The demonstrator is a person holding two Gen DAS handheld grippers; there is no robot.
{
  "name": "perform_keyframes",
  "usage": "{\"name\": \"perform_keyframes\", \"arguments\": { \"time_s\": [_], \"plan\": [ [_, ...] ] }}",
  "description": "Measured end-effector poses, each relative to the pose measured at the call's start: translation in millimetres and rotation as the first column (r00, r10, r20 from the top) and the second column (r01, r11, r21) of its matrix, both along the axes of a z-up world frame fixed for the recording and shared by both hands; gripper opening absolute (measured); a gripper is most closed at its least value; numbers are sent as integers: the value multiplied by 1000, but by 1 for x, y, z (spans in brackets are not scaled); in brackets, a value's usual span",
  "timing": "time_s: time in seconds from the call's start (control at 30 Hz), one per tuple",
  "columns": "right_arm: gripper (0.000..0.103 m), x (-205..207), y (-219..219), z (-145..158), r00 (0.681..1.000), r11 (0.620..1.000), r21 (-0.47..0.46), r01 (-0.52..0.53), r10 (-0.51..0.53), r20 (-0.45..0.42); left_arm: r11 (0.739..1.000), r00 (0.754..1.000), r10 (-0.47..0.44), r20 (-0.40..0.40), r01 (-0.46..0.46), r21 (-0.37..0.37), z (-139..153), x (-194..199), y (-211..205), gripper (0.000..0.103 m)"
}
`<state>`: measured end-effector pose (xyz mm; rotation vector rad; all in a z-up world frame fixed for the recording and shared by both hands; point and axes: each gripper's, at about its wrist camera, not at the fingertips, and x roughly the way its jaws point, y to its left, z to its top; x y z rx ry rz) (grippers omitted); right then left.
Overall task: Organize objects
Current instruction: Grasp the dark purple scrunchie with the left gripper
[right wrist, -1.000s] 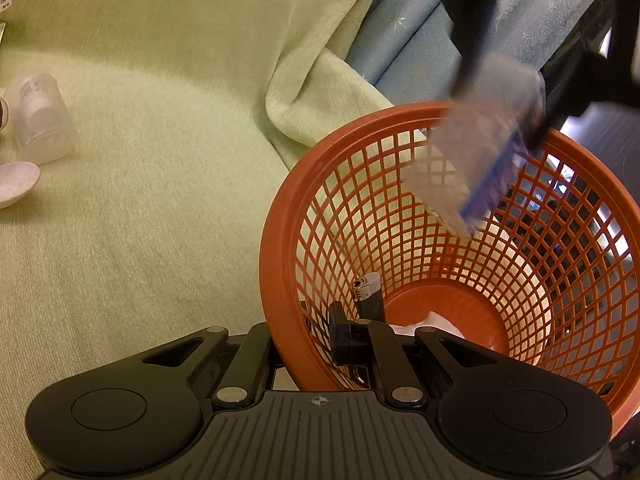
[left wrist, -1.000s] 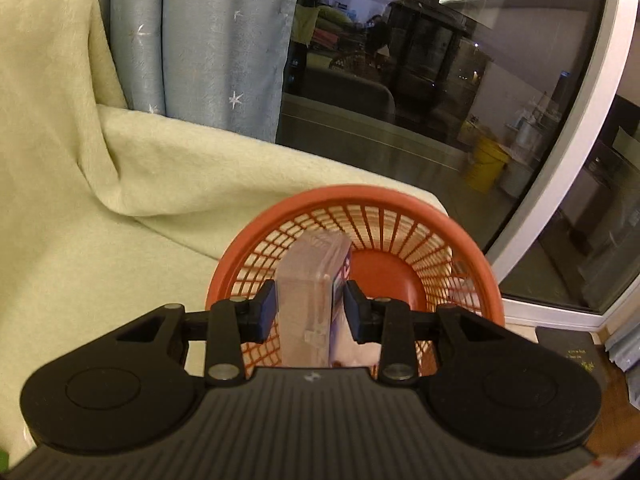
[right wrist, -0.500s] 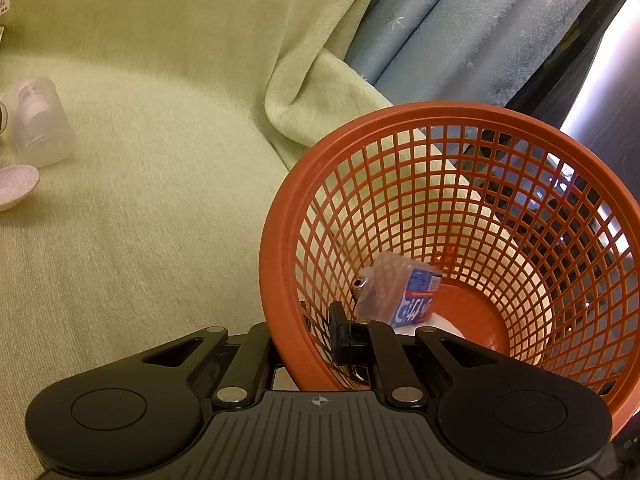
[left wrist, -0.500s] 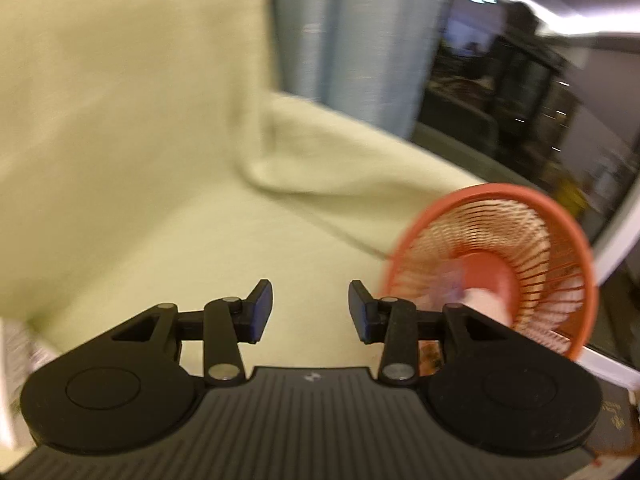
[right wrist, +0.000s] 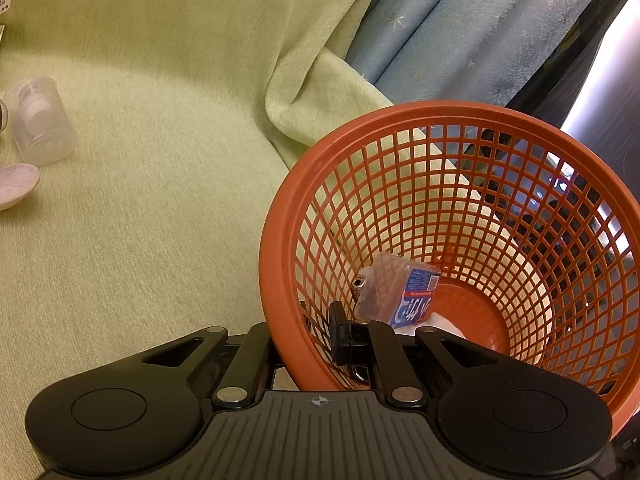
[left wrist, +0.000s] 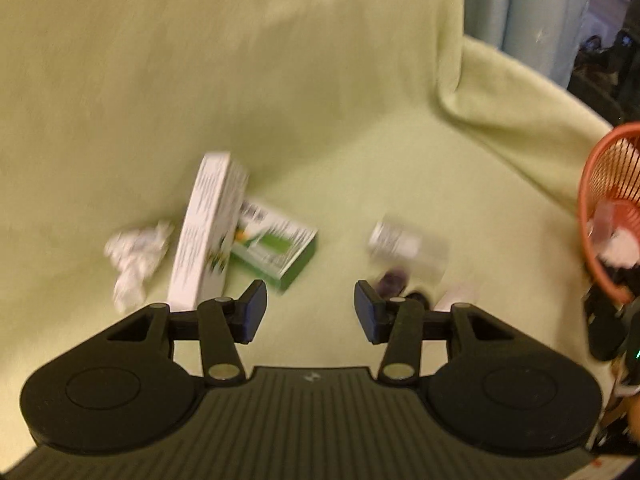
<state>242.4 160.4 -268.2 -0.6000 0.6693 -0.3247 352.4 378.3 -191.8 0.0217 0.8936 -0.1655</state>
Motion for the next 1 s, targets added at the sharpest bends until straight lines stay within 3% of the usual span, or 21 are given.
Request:
{"name": "perform_keyframes", "arguments": {
  "time_s": [0.33,0.67,1.0],
  "plan": [
    [5,-2,0,-2,1000,1000,-6,-2,2,-4,999,998,-50,-45,50,-16,-27,-10,-11,47],
    [5,-3,0,-2,1000,1000,-7,-2,2,-4,995,995,-78,-57,74,-74,-41,16,-44,48],
    [5,-3,0,-2,1000,1000,-7,-1,1,-5,996,993,-69,-98,62,-71,-51,34,-53,38]
  ]
}}
